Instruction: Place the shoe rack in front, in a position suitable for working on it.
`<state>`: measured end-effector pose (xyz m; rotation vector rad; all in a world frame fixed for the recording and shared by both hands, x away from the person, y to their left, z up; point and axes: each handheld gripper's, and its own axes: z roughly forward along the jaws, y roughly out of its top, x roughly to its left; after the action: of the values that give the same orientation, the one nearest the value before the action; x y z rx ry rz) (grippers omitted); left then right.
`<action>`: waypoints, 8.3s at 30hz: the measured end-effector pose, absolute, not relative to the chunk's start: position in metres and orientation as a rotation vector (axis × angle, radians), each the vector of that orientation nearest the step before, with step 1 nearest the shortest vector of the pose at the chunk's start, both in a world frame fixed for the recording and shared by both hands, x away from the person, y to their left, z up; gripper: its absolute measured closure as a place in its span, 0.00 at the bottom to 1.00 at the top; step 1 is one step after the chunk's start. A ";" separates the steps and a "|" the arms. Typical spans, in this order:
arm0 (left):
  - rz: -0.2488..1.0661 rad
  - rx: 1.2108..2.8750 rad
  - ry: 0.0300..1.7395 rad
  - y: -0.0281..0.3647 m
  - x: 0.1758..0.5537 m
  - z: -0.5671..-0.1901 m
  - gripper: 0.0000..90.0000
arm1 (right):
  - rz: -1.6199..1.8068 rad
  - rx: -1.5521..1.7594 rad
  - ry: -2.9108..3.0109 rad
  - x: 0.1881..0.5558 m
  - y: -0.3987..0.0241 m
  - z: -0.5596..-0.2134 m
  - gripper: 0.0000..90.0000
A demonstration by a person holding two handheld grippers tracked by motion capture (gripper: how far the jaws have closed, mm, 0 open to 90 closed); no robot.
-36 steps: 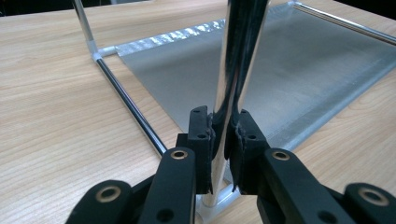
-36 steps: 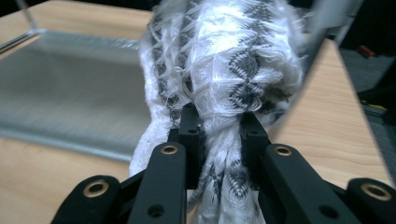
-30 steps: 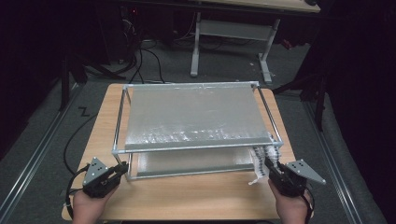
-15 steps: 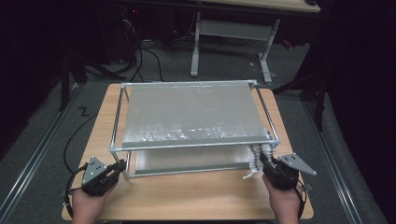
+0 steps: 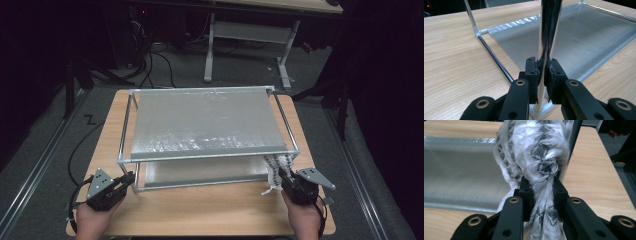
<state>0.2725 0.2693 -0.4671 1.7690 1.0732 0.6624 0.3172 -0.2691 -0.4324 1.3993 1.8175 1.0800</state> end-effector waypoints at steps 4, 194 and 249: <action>0.659 1.773 1.077 0.269 0.273 -0.466 0.90 | 1.052 1.399 1.852 0.317 -0.271 -0.440 0.84; 0.711 1.739 1.162 0.301 0.287 -0.466 0.90 | 1.106 1.210 1.880 0.298 -0.269 -0.424 0.85; 0.745 1.702 1.227 0.319 0.289 -0.467 0.90 | 1.042 1.299 1.961 0.306 -0.286 -0.469 0.83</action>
<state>0.2892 0.3188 -0.4673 1.7015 1.2273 0.7455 0.3062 -0.2859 -0.4689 1.2993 1.9613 1.0417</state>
